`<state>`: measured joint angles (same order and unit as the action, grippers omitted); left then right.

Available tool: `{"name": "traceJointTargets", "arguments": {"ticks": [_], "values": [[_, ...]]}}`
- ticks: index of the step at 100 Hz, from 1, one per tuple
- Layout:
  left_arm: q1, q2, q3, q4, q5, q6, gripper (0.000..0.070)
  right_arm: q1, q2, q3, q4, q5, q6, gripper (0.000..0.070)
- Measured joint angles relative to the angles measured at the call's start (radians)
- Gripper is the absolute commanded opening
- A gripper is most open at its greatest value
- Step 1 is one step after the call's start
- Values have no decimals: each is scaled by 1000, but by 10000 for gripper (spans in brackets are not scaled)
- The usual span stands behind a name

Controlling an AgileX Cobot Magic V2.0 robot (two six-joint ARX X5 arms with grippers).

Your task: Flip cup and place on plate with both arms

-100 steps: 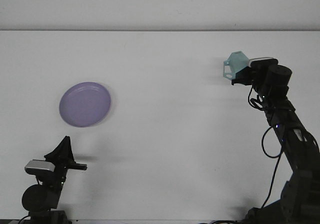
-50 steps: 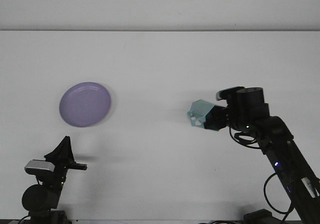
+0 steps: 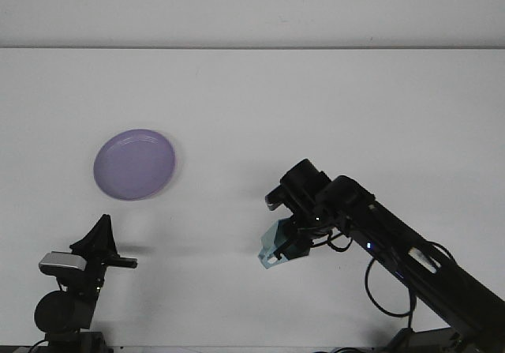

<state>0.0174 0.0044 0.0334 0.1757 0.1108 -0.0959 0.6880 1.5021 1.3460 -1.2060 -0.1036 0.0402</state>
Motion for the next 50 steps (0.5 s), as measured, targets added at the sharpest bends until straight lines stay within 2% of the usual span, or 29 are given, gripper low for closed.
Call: {"name": "traceJointTargets", "arguments": {"ticks": [15,50], "values": [[0,0,0,0,0,0,12,49,104,35,-39,29,-19,0],[0,0,0,0,0,0,12,95,234,45,-61,29,-43,0]]}}
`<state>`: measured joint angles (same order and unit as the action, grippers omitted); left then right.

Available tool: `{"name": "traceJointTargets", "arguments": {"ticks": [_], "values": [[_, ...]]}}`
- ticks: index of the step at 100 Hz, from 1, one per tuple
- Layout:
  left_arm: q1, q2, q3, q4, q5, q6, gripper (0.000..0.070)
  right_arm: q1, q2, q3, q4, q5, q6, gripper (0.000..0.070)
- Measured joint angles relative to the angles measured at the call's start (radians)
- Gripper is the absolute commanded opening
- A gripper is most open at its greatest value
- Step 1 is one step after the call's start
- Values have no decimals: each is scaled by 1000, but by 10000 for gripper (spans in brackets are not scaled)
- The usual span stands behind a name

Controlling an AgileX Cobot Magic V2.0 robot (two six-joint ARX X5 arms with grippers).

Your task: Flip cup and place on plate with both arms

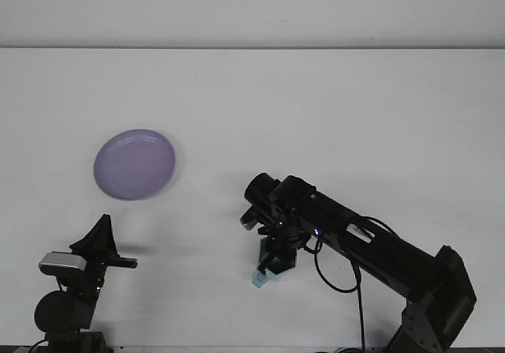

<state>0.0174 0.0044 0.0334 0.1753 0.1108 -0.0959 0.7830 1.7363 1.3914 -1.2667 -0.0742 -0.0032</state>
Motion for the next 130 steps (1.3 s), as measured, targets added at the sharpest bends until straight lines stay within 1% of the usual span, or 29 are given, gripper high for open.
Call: {"name": "traceJointTargets", "arguments": {"ticks": [3,6,8,9,10,11,12,13,17,19,21,31,40,48,60,71,82,88,98,108,118,130], "values": [[0,0,0,0,0,0,12,1,0,0,0,0,-1,14],[0,0,0,0,0,0,12,1,2,0,0,-1,-1,59],[0,0,0,0,0,0,12,1,2,0,0,-2,-2,112],[0,0,0,0,0,0,12,1,2,0,0,-2,-2,158],[0,0,0,0,0,0,12,1,2,1,0,-3,-3,177],[0,0,0,0,0,0,12,1,2,1,0,-4,-4,212],[0,0,0,0,0,0,12,1,2,1,0,-4,-5,268],[0,0,0,0,0,0,12,1,2,1,0,-4,-7,287],[0,0,0,0,0,0,12,1,2,1,1,-3,-11,416],[0,0,0,0,0,0,12,1,3,1,1,-3,-13,453],[0,0,0,0,0,0,12,1,3,1,1,-3,-16,472],[0,0,0,5,0,-21,15,-1,4,2,-2,-3,-26,472],[0,0,1,27,2,-72,12,-14,-3,11,-8,-3,-32,472],[0,0,9,14,27,-114,12,-30,-47,21,0,-3,-35,472],[0,7,58,-8,85,-182,13,-82,-215,26,60,-3,-33,472],[0,51,152,-85,124,-240,13,-146,-393,35,160,-3,-22,472],[0,130,253,-181,179,-265,13,-216,-561,5,280,-1,-15,472],[0,194,322,-226,227,-271,13,-249,-653,-41,351,3,-14,471],[-10,314,455,-290,287,-275,13,-300,-811,-164,474,44,-13,471],[-34,443,599,-381,321,-278,13,-340,-966,-322,594,77,2,471],[-83,596,758,-515,359,-270,13,-357,-1117,-484,705,99,19,470],[-175,766,918,-663,363,-241,13,-362,-1283,-659,818,148,28,470]]}}
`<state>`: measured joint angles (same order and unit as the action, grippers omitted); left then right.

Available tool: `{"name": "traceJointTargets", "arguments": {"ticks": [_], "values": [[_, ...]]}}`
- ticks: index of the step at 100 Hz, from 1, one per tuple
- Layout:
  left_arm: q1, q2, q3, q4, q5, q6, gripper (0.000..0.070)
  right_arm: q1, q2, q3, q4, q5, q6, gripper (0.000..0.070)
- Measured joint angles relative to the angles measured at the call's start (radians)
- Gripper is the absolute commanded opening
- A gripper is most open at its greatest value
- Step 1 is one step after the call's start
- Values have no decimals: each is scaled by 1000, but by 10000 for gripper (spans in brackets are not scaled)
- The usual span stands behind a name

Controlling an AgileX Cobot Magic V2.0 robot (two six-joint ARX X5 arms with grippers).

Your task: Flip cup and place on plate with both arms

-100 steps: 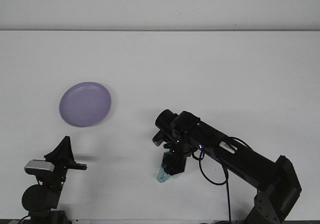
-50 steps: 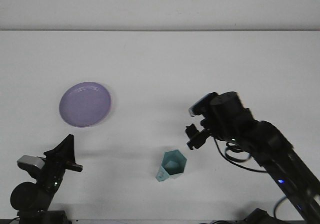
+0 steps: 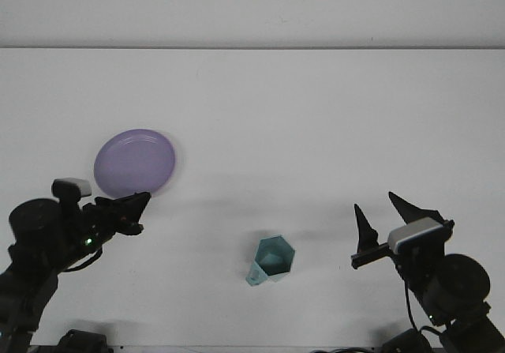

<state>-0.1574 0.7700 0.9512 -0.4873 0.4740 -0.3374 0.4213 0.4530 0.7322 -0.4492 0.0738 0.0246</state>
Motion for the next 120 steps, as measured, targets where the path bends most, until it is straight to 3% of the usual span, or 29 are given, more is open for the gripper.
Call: {"name": "traceJointTargets", "arguments": {"ticks": [20,37,41,51,56,120], "values": [[-210,270,210,-203,-3,104,13,-2,-213,-201,37,68,5,470],[-369,479,364,-357,-89,187,39,-3,-262,-229,73,87,14,470],[-396,522,391,-373,-92,200,118,-3,-267,-227,75,87,15,471],[-442,613,449,-415,-92,217,434,-3,-266,-227,73,86,18,470],[-459,653,473,-426,-94,222,510,-3,-266,-227,73,85,18,470],[-663,972,555,-433,-109,199,502,-3,-266,-227,81,84,18,470]]}}
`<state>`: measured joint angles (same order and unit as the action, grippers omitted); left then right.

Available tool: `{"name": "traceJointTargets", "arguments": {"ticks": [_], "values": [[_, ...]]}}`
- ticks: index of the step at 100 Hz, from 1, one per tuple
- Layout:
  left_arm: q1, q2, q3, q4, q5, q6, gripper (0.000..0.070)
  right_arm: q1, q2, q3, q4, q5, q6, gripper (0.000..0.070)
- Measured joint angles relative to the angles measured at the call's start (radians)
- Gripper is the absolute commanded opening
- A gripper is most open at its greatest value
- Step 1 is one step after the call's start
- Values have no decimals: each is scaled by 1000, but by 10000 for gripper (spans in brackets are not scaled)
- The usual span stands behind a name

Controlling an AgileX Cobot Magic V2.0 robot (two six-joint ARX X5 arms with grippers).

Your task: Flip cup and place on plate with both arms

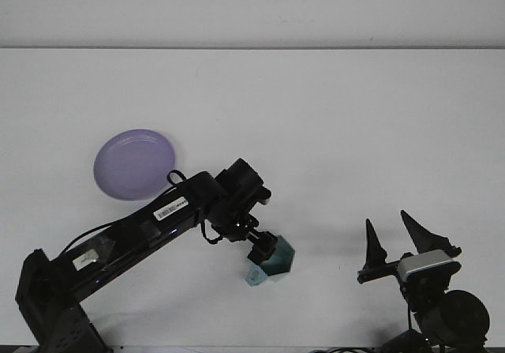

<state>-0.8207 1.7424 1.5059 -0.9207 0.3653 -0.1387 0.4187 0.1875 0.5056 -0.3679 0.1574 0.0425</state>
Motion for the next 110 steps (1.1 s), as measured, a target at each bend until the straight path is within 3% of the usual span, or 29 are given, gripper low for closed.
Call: {"name": "traceJointTargets", "arguments": {"ticks": [27,35,42,45,82,110], "values": [[-30,89,0,26,-3,-6,474,0,0,0,0,0,0,470],[-35,108,0,36,-4,-6,350,0,0,0,0,0,0,470],[-39,118,0,35,-4,-6,132,0,0,0,0,0,0,470],[-42,119,0,36,-5,-6,0,0,0,0,0,0,0,470],[-61,119,36,44,-18,-6,12,0,0,0,0,0,0,470],[31,101,193,-124,-158,43,13,0,0,0,0,0,0,470]]}}
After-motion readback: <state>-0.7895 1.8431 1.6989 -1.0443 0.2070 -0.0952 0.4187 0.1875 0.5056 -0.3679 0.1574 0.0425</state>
